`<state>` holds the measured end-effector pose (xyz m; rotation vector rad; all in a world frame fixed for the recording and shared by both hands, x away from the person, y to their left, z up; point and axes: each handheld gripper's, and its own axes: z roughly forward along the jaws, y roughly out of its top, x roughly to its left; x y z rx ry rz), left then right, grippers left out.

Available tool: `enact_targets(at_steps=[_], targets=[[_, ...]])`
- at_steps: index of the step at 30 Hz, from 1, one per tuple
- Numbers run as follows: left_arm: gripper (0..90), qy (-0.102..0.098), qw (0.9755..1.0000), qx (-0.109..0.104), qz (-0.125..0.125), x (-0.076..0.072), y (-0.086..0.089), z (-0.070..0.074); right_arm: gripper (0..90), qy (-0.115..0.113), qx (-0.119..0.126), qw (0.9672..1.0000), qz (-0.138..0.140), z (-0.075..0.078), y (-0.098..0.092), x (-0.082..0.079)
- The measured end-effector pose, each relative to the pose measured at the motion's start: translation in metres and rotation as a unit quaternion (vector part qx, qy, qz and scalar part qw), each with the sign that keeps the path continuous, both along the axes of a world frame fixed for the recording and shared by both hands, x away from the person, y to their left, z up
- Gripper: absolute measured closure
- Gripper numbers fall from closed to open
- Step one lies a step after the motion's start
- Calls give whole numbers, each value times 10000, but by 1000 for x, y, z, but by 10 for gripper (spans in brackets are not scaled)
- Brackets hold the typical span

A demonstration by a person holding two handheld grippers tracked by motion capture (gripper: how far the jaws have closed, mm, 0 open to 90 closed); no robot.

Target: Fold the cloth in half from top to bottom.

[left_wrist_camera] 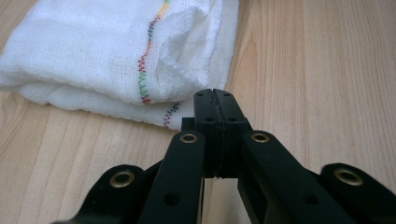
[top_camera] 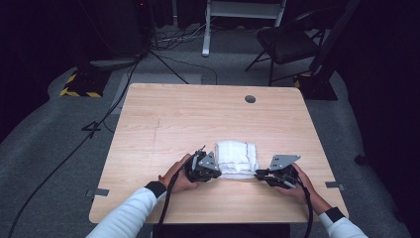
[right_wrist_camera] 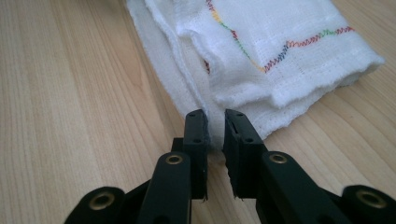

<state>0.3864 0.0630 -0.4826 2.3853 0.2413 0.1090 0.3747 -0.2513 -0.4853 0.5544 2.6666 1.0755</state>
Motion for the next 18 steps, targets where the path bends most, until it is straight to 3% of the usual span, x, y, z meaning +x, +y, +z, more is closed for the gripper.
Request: enact_targets(at_steps=[5, 9, 18], targets=[[869, -30, 10000, 28, 31, 0, 0, 1, 798, -11, -79, 10000, -2, -1, 2, -1], [819, -83, 9998, -72, 147, 0, 2, 6, 783, -85, 16, 9999, -59, 5, -2, -1], [656, -272, 9990, -134, 337, 0, 1, 18, 685, -307, 66, 9993, -200, 17, -2, 0]])
